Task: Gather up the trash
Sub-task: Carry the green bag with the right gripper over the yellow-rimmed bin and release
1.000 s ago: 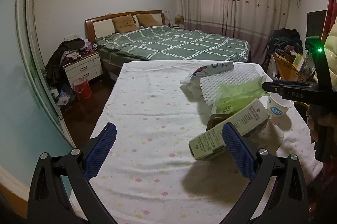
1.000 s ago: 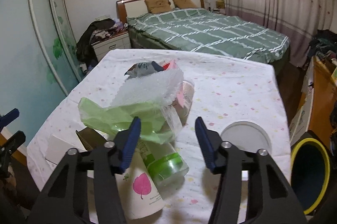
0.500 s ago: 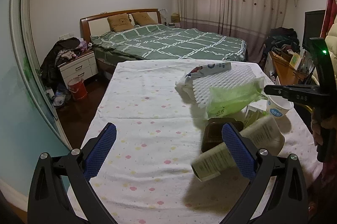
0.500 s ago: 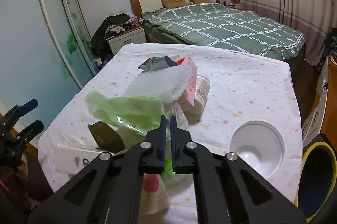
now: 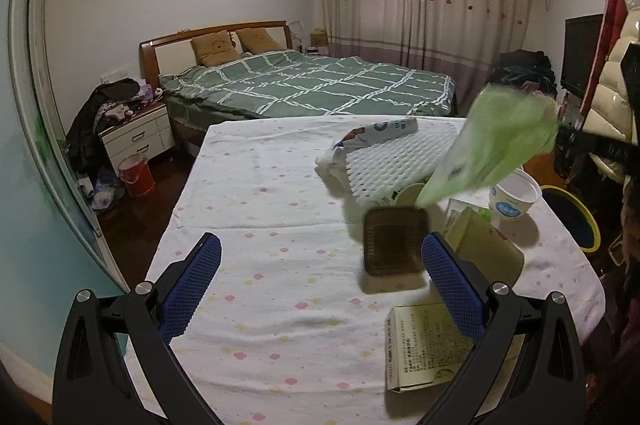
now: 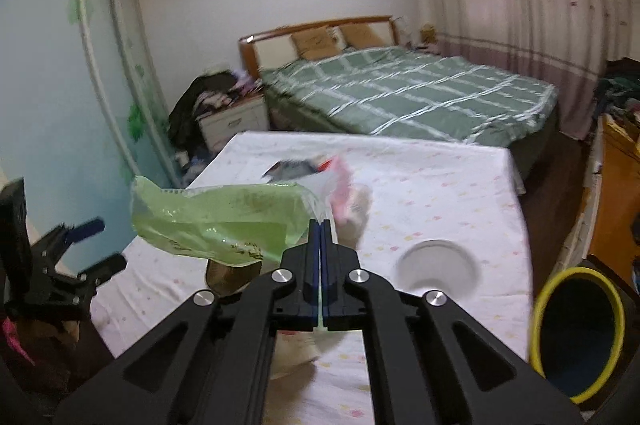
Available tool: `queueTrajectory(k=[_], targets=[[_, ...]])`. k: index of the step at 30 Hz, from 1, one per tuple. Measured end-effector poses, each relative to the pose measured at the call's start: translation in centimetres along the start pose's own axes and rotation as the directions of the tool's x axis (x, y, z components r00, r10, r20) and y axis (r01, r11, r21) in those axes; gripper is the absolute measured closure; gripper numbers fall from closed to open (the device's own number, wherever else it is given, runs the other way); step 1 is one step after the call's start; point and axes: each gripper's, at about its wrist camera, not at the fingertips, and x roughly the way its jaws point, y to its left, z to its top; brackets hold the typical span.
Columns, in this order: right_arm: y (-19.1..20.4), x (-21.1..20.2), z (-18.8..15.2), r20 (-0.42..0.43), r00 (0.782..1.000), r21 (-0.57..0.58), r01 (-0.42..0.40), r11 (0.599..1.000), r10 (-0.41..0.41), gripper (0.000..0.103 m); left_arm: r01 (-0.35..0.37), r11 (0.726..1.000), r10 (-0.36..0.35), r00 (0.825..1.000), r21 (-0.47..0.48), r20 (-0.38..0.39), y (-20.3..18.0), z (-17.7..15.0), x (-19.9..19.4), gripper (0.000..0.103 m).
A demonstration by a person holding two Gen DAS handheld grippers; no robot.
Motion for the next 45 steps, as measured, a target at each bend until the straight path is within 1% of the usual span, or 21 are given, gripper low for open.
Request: queueTrajectory(k=[5, 7, 9, 11, 12, 15, 16, 18, 19, 21, 22, 24, 26, 28, 30, 32, 34, 40, 44, 45], targets=[[-4.7, -3.1, -0.3, 0.044, 0.992, 0.102, 0.112, 0.988, -0.117, 0.102, 0.033, 0.999, -0.033, 0.999, 0.026, 0.0, -1.3, -0.2, -0.2, 0.004], [-6.8, -4.2, -0.7, 0.05, 0.983, 0.146, 0.167, 0.975, -0.175, 0.102, 0.043, 0.998, -0.043, 0.999, 0.038, -0.004, -1.9, -0.3, -0.2, 0.004], [-9.4, -5.2, -1.3, 0.047, 0.969, 0.2, 0.229, 0.953, -0.243, 0.102, 0.055, 0.997, -0.055, 0.998, 0.046, -0.01, -2.6, -0.5, -0.2, 0.004], [-12.1, -6.3, -2.3, 0.038, 0.947, 0.251, 0.301, 0.92, -0.32, 0.102, 0.067, 0.996, -0.066, 0.998, 0.057, -0.015, -3.2, -0.8, -0.2, 0.004], [-13.1, -6.6, -2.7, 0.033, 0.937, 0.268, 0.326, 0.907, -0.347, 0.102, 0.071, 0.996, -0.07, 0.997, 0.062, -0.018, -3.5, -0.9, -0.2, 0.004], [-16.8, -7.3, -4.3, -0.004, 0.896, 0.332, 0.419, 0.845, -0.443, 0.102, 0.085, 0.993, -0.083, 0.996, 0.08, -0.03, -4.3, -1.2, -0.1, 0.004], [-18.2, -7.4, -4.9, -0.026, 0.877, 0.35, 0.458, 0.817, -0.48, 0.102, 0.091, 0.992, -0.089, 0.995, 0.085, -0.034, -4.6, -1.4, -0.1, 0.004], [-20.2, -7.5, -6.2, -0.063, 0.853, 0.375, 0.501, 0.78, -0.518, 0.102, 0.11, 0.99, -0.106, 0.993, 0.093, -0.046, -5.0, -1.6, 0.0, 0.004], [-21.3, -7.3, -6.8, -0.088, 0.833, 0.384, 0.535, 0.753, -0.547, 0.102, 0.117, 0.988, -0.112, 0.992, 0.098, -0.054, -5.3, -1.8, 0.1, 0.004], [-23.1, -6.8, -7.9, -0.132, 0.799, 0.396, 0.585, 0.708, -0.586, 0.102, 0.123, 0.986, -0.117, 0.991, 0.108, -0.065, -5.7, -2.0, 0.2, 0.004], [-23.9, -6.6, -8.5, -0.149, 0.788, 0.405, 0.599, 0.691, -0.597, 0.102, 0.127, 0.985, -0.119, 0.99, 0.113, -0.07, -5.9, -2.2, 0.2, 0.004], [-25.5, -5.9, -9.7, -0.199, 0.753, 0.414, 0.645, 0.643, -0.627, 0.102, 0.138, 0.984, -0.128, 0.988, 0.117, -0.082, -6.2, -2.4, 0.2, 0.004], [-26.9, -5.2, -10.8, -0.237, 0.731, 0.419, 0.671, 0.612, -0.64, 0.101, 0.145, 0.982, -0.135, 0.987, 0.119, -0.092, -6.4, -2.6, 0.3, 0.004], [-27.9, -4.8, -12.1, -0.27, 0.714, 0.42, 0.691, 0.588, -0.646, 0.101, 0.149, 0.981, -0.137, 0.985, 0.121, -0.102, -6.5, -2.7, 0.4, 0.004], [-28.6, -4.4, -12.7, -0.29, 0.708, 0.425, 0.698, 0.576, -0.644, 0.098, 0.155, 0.98, -0.142, 0.984, 0.126, -0.107, -6.6, -2.8, 0.4, 0.004], [-28.7, -4.2, -13.0, -0.301, 0.703, 0.424, 0.704, 0.57, -0.644, 0.087, 0.16, 0.978, -0.146, 0.983, 0.131, -0.11, -6.7, -3.0, 0.3, 0.004], [-28.5, -4.2, -13.1, -0.302, 0.705, 0.428, 0.702, 0.569, -0.642, 0.081, 0.167, 0.977, -0.151, 0.982, 0.137, -0.115, -6.7, -3.1, 0.2, 0.004], [-27.6, -4.7, -12.7, -0.287, 0.713, 0.429, 0.693, 0.579, -0.64, 0.076, 0.206, 0.969, -0.185, 0.97, 0.136, -0.156, -6.6, -4.0, 0.5, 0.004], [-26.9, -5.2, -12.0, -0.27, 0.721, 0.431, 0.683, 0.59, -0.638, 0.073, 0.247, 0.96, -0.217, 0.953, 0.13, -0.21, -6.5, -5.1, 1.0, 0.004], [-26.8, -5.2, -11.8, -0.266, 0.724, 0.431, 0.68, 0.593, -0.637, 0.073, 0.261, 0.957, -0.228, 0.947, 0.129, -0.227, -6.4, -5.5, 1.1, 0.004]])
